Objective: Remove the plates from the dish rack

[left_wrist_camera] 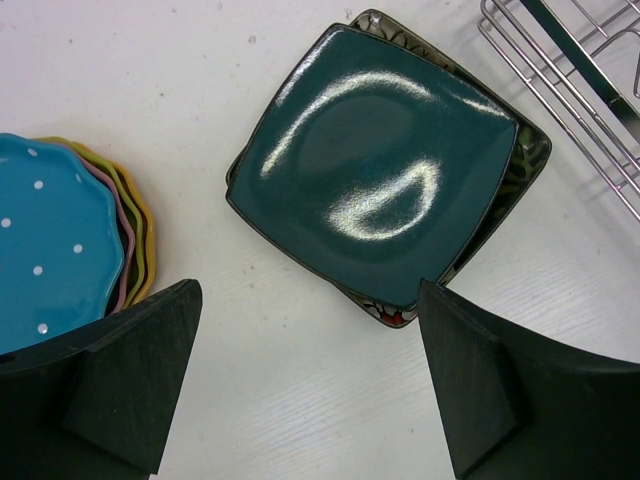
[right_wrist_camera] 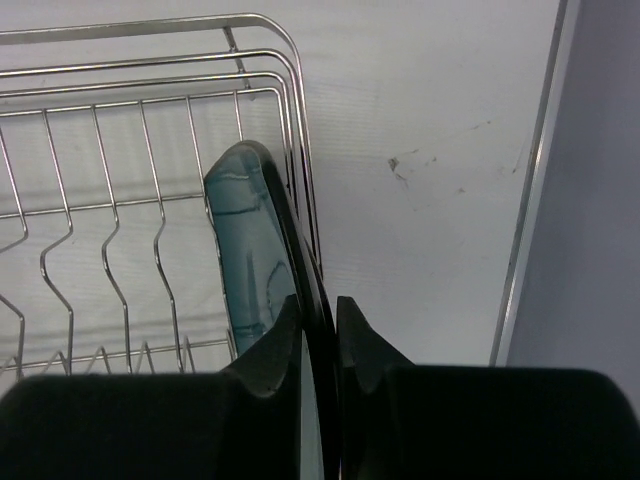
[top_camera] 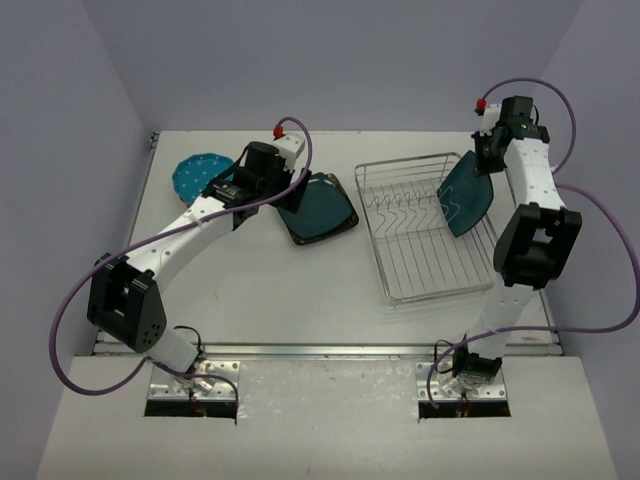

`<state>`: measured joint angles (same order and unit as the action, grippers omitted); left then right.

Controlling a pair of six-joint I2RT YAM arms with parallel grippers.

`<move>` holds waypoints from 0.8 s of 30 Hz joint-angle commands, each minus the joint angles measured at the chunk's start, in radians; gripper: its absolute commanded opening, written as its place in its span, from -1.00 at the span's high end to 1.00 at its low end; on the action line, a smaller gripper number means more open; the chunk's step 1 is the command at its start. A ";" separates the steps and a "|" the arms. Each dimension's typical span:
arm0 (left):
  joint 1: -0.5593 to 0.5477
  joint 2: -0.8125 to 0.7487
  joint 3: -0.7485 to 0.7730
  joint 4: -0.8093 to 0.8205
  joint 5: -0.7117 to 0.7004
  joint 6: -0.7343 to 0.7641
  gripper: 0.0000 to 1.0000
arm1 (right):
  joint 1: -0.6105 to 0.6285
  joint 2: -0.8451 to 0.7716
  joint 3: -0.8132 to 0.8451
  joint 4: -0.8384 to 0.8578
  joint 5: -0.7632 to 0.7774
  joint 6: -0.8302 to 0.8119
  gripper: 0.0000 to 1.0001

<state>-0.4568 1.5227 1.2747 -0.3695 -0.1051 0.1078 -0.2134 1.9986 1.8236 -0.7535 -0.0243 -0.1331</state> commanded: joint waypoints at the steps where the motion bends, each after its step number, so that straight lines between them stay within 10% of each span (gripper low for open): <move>1: 0.000 -0.039 -0.008 0.034 -0.004 -0.005 -0.75 | -0.027 -0.003 0.006 0.028 0.055 0.008 1.00; 24: 0.000 -0.003 0.028 0.007 0.012 -0.032 -1.00 | -0.070 -0.165 0.076 -0.006 -0.143 0.069 1.00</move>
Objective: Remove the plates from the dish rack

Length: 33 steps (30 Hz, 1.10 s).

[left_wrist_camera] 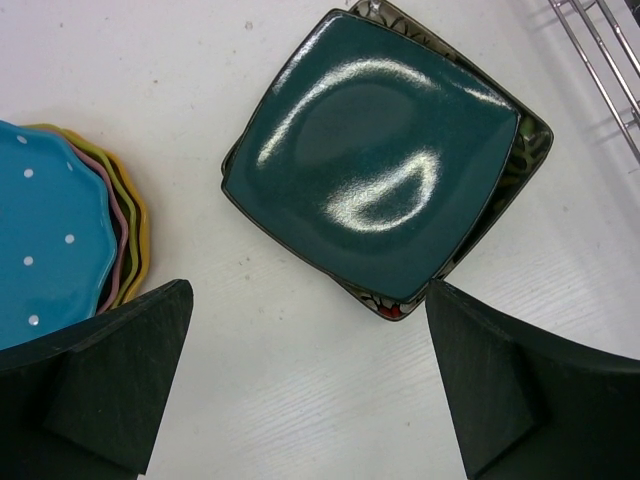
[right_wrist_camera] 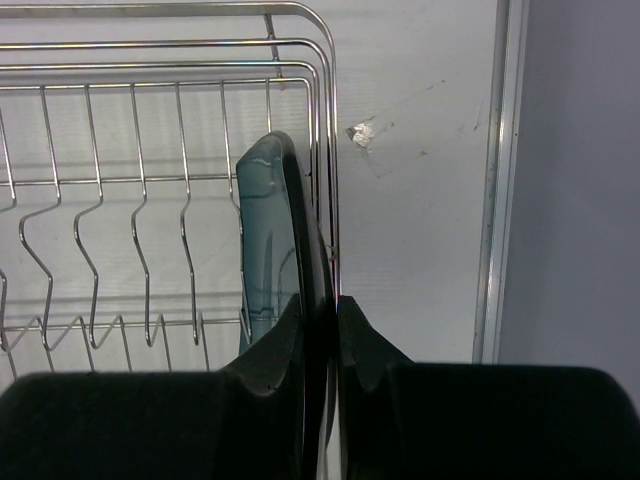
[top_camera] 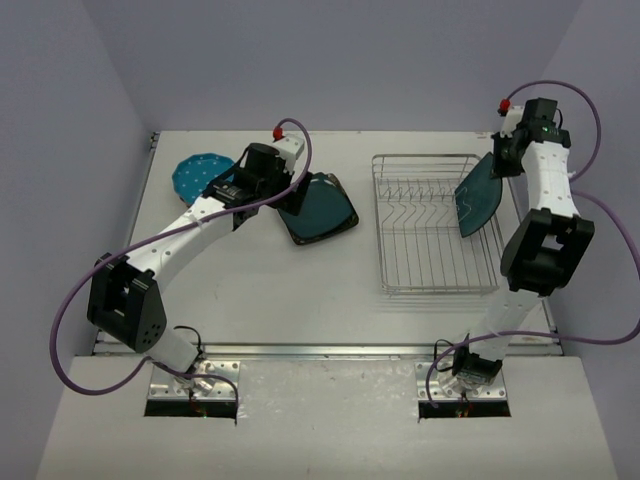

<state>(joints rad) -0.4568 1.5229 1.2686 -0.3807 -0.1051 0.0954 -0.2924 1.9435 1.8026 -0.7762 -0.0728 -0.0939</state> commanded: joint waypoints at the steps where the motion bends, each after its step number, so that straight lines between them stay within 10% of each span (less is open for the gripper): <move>1: 0.000 -0.001 0.036 0.018 0.014 -0.021 -1.00 | 0.019 -0.127 0.098 0.027 -0.100 0.019 1.00; 19: 0.005 -0.009 0.060 0.007 0.053 -0.045 -1.00 | 0.139 -0.312 0.098 0.171 0.070 -0.151 1.00; 33: 0.245 -0.058 -0.150 0.463 1.081 -0.579 -0.99 | 0.154 -0.509 -0.161 0.335 -0.597 0.549 1.00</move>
<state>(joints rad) -0.2326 1.4979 1.2205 -0.1754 0.6548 -0.2462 -0.1591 1.5320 1.7584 -0.6938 -0.3711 0.1123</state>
